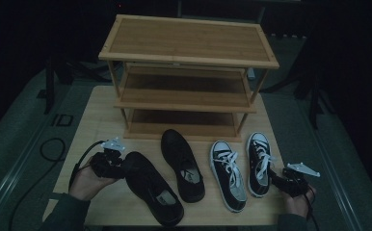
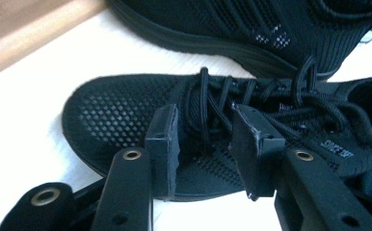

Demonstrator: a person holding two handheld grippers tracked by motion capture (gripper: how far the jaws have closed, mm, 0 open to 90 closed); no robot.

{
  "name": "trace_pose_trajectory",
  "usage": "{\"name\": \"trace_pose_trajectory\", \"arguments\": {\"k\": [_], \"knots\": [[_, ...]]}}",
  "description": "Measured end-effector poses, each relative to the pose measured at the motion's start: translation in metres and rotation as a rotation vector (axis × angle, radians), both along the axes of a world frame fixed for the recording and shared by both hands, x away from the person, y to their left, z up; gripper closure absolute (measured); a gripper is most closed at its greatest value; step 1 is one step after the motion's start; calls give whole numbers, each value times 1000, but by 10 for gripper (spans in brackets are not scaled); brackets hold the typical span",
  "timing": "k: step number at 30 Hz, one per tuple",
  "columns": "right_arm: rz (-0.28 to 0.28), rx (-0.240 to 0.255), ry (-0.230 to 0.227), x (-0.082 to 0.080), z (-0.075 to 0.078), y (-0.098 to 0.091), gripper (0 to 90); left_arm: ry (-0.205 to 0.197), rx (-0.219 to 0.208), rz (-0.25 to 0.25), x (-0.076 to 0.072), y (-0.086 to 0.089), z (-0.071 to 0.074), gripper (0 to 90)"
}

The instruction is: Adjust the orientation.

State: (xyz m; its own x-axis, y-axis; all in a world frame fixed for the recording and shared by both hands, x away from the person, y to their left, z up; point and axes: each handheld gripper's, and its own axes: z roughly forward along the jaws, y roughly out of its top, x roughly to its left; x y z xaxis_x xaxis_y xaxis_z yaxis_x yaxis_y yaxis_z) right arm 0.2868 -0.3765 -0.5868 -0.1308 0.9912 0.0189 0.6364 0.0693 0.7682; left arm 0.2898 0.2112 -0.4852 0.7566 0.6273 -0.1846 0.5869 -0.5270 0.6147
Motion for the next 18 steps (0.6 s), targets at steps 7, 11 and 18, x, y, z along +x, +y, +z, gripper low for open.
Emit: {"name": "trace_pose_trajectory", "arguments": {"k": [7, 11, 18], "knots": [[0, 0, 0, 0, 0, 0, 405, 26, 53, -1, -2, -4, -11, 732], [0, 0, 0, 0, 0, 0, 405, 33, 69, -3, -3, -5, -13, 875], [0, 0, 0, 0, 0, 0, 405, -2, 90, 25, 1, -3, -9, 890]]}}
